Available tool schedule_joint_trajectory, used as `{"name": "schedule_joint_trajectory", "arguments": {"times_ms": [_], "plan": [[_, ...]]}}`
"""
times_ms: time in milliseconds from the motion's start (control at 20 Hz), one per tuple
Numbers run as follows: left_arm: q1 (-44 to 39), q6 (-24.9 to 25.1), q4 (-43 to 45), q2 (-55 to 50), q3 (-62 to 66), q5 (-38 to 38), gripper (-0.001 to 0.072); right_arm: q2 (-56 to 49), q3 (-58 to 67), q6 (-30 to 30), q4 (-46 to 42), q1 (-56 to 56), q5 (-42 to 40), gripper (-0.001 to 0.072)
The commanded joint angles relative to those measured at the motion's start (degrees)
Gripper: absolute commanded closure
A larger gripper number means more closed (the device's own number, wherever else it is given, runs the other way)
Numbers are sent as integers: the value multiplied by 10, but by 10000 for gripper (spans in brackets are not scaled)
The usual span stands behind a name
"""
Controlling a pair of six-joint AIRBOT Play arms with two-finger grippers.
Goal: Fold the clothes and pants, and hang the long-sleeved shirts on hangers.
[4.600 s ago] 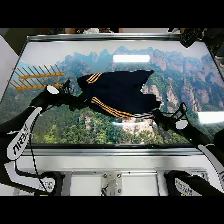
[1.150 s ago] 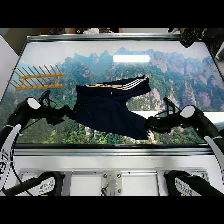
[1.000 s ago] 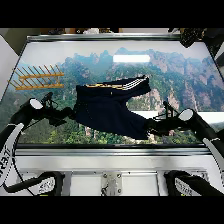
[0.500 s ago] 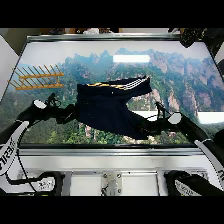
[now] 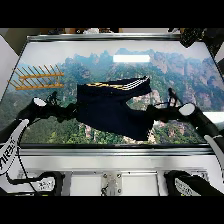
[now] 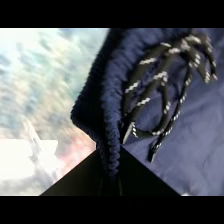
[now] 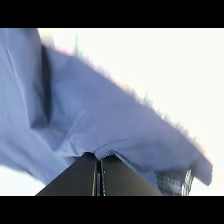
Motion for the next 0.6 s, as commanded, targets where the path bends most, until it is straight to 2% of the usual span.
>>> {"name": "schedule_joint_trajectory", "arguments": {"times_ms": [0,150,300,350,400,450,550], "plan": [[-21,23,0,13,-2,-29,685,-14,73,1,-17,-75,-14,709],[-32,23,1,40,-20,-12,685,-67,100,18,-15,-94,-71,708],[-32,23,1,51,-22,-25,684,-130,102,17,42,-91,-121,698],[-32,23,-1,51,-22,-30,684,-149,102,10,70,-91,-129,562],[-32,23,0,51,-22,-33,685,-162,104,-11,97,-92,-128,285],[-32,23,0,51,-22,-35,685,-167,106,-41,114,-92,-127,144],[-32,23,0,51,-22,-36,685,-149,115,-100,109,-104,-111,140]]}}
